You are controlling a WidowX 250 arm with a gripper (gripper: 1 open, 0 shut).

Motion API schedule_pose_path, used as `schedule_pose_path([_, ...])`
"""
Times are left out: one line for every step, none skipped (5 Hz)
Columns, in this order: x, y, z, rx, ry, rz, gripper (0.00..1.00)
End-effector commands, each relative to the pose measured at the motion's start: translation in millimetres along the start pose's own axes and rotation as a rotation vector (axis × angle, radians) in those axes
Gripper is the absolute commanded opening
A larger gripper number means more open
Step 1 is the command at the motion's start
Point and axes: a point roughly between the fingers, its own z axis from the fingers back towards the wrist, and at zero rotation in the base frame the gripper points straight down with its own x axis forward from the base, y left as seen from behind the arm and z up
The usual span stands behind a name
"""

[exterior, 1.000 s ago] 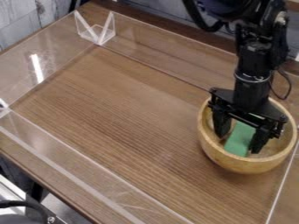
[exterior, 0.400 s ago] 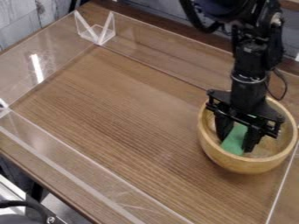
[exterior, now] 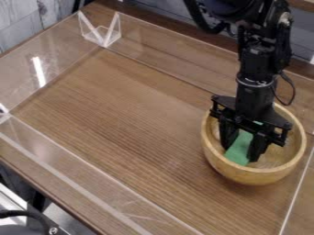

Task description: Remove the green block from inside the brown bowl and put it on the table

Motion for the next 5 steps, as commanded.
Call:
schedule_pose_path([4.3, 2.1, 27.9, -0.017, -0.08, 0.007, 0.0])
schedule_pose_path([2.9, 5.0, 31.4, -0.02, -0.076, 0.012, 0.0])
schedule_pose_path([1.2, 8.3, 35.7, -0.024, -0.074, 0.018, 0.0])
schedule_pose_path([-0.9, 12.4, 44.5, -0.027, -0.074, 0.018, 0.0])
schedule_pose_path([-3.2, 16.5, 51.7, -0.031, -0.077, 0.024, 0.0])
